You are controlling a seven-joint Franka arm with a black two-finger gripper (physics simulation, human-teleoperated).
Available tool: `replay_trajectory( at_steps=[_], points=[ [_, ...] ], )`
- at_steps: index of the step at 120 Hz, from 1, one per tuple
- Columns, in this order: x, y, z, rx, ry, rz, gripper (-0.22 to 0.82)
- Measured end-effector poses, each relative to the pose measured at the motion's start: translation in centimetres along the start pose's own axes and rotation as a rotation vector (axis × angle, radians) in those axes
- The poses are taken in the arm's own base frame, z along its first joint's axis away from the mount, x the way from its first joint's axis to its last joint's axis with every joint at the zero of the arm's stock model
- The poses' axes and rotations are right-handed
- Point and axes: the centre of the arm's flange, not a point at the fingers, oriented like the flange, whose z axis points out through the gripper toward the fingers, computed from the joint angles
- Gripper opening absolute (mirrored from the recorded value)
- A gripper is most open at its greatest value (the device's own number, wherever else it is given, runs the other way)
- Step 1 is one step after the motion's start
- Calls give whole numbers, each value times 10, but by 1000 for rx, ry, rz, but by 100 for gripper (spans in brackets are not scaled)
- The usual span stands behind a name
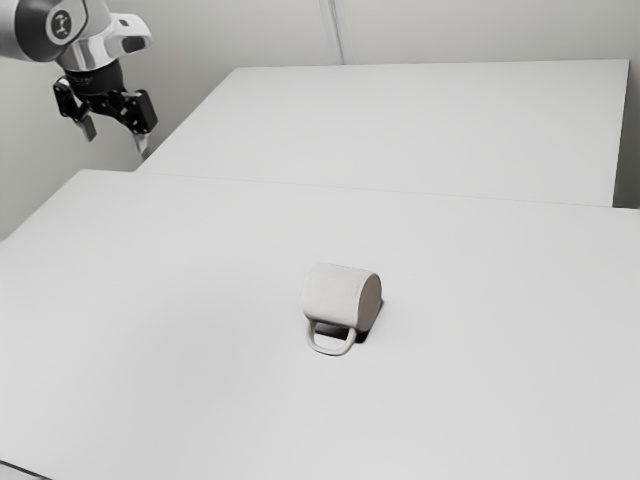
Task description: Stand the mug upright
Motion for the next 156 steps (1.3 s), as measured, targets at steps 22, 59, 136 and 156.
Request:
replay_trajectory(
  at_steps=[22, 59, 136, 156],
  points=[
    [0, 4, 1, 1, 5, 1, 60],
    [-2, 16, 48, -303, -90, -61, 60],
    [64, 92, 296, -988, -417, -319, 60],
    [58, 124, 323, -1078, -464, -353, 60]
  ],
)
